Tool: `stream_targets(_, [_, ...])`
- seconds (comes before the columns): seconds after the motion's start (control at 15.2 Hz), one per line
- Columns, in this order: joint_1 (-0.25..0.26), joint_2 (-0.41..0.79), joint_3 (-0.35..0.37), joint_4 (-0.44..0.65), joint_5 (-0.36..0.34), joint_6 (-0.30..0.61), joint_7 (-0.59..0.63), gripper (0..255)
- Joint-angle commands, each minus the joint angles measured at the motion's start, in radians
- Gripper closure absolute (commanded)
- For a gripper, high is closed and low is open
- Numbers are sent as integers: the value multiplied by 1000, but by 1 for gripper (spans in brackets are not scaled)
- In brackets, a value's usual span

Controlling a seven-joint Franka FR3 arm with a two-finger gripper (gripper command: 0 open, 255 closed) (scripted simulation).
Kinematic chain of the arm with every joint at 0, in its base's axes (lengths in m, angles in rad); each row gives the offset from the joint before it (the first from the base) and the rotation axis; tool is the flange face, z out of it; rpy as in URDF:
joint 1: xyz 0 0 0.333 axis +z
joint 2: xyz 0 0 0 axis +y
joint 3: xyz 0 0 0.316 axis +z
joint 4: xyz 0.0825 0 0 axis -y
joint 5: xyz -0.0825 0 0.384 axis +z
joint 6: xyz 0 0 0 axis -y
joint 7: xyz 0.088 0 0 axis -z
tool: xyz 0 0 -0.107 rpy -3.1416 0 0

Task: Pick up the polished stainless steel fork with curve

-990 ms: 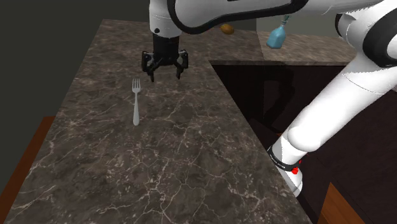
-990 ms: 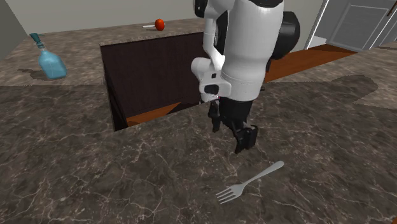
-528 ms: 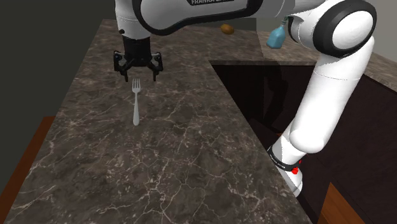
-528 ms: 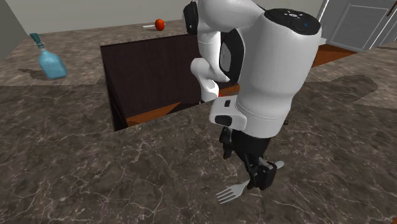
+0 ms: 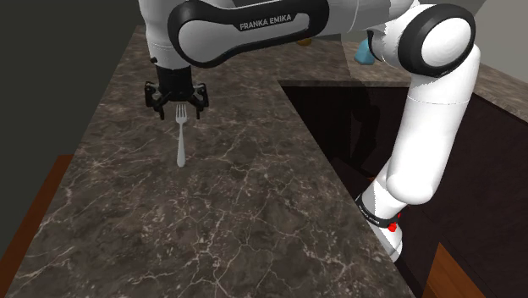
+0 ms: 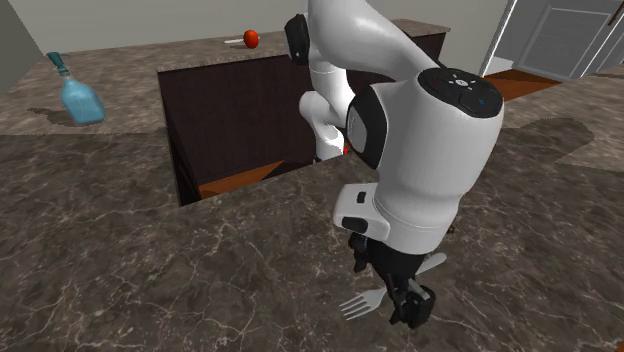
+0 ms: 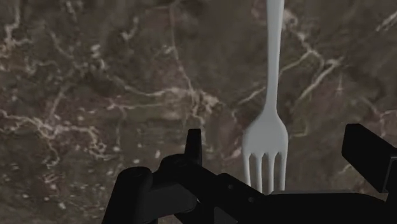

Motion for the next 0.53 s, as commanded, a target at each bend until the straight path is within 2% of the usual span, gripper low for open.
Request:
stream_targets(0.0, [-2,3,-2,-16,-3,19,2,0])
stream_targets(0.07, [-2,3,-2,-16,-3,19,2,0])
stream_targets(0.13, [-1,4,-2,-14,-3,18,2,255])
stream_targets(0.46, [0,6,-2,-8,-4,14,2,255])
